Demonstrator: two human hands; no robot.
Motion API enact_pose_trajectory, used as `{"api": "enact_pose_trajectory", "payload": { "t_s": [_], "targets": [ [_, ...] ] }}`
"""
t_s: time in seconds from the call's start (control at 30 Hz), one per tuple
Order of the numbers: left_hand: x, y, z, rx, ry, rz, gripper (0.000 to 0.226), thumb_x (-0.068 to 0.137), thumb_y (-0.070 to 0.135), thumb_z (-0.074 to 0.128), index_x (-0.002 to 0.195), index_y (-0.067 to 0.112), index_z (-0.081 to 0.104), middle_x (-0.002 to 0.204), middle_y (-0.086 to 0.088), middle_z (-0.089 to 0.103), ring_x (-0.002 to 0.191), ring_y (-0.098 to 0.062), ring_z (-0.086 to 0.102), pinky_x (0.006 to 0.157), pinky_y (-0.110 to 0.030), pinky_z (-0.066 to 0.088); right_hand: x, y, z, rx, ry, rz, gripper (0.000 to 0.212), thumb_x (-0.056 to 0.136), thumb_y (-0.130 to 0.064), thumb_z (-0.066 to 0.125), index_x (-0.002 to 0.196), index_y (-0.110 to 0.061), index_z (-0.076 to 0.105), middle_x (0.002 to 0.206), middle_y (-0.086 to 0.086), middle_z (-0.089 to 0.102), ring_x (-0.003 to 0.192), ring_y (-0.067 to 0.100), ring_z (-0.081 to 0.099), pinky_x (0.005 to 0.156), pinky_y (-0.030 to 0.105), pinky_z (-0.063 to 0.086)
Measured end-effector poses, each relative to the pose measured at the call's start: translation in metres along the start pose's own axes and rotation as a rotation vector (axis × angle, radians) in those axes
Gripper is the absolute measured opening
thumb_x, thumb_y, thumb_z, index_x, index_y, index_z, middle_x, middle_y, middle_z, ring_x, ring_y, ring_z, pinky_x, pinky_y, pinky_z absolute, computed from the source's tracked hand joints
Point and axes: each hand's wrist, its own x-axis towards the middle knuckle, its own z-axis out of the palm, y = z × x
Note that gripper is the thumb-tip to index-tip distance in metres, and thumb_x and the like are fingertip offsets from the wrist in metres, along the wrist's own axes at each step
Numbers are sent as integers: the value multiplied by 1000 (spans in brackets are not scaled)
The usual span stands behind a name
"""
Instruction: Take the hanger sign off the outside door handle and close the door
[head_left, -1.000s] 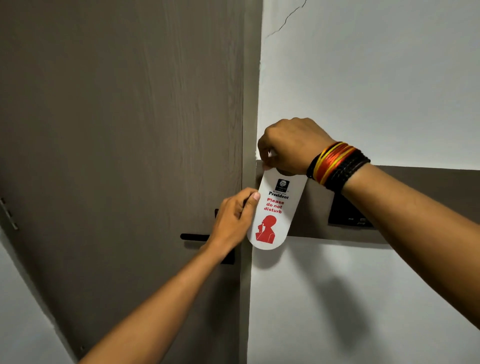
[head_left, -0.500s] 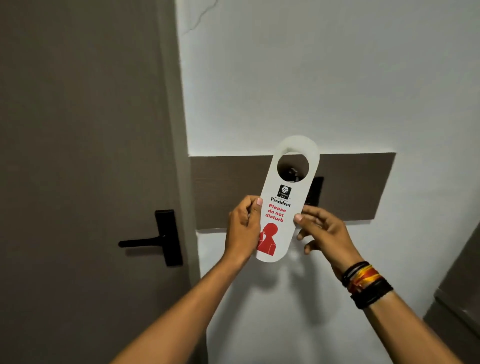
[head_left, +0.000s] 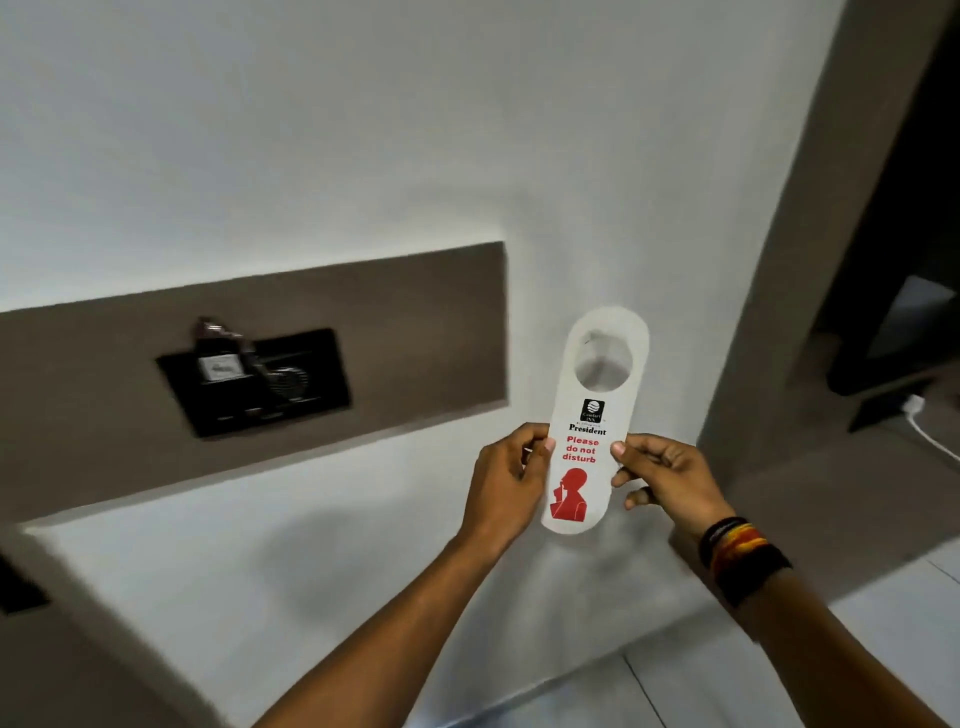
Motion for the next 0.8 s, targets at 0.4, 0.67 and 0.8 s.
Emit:
{"api": "enact_pose_trajectory", "payload": {
  "t_s": [0.4, 0.67, 0.8],
  "targets": [
    [24, -11, 304, 83, -322, -267, 36, 106, 44, 49, 138, 32, 60, 139, 3, 70, 121, -21, 71, 100, -40, 61, 26, 141, -241, -24, 474, 318, 9, 90, -18, 76, 88, -27, 77, 79, -9, 81, 67, 10, 76, 54, 20, 59],
    [39, -34, 407, 60, -545, -484, 48, 104, 40, 56, 151, 33, 46, 150, 2, 60, 134, -26, 61, 112, -51, 52, 61, 219, -309, -23, 644, 538, 4, 89, -14, 79, 91, -12, 77, 83, 8, 76, 72, 30, 71, 71, 42, 62],
    [55, -49, 431, 15, -579, -564, 48, 105, 36, 57, 152, 29, 47, 151, -2, 59, 136, -30, 59, 114, -53, 49, 92, 245, -324, -64, 644, 640, 12, 88, -14, 80, 97, -10, 75, 80, 6, 73, 67, 26, 68, 66, 36, 57]
  ]
}}
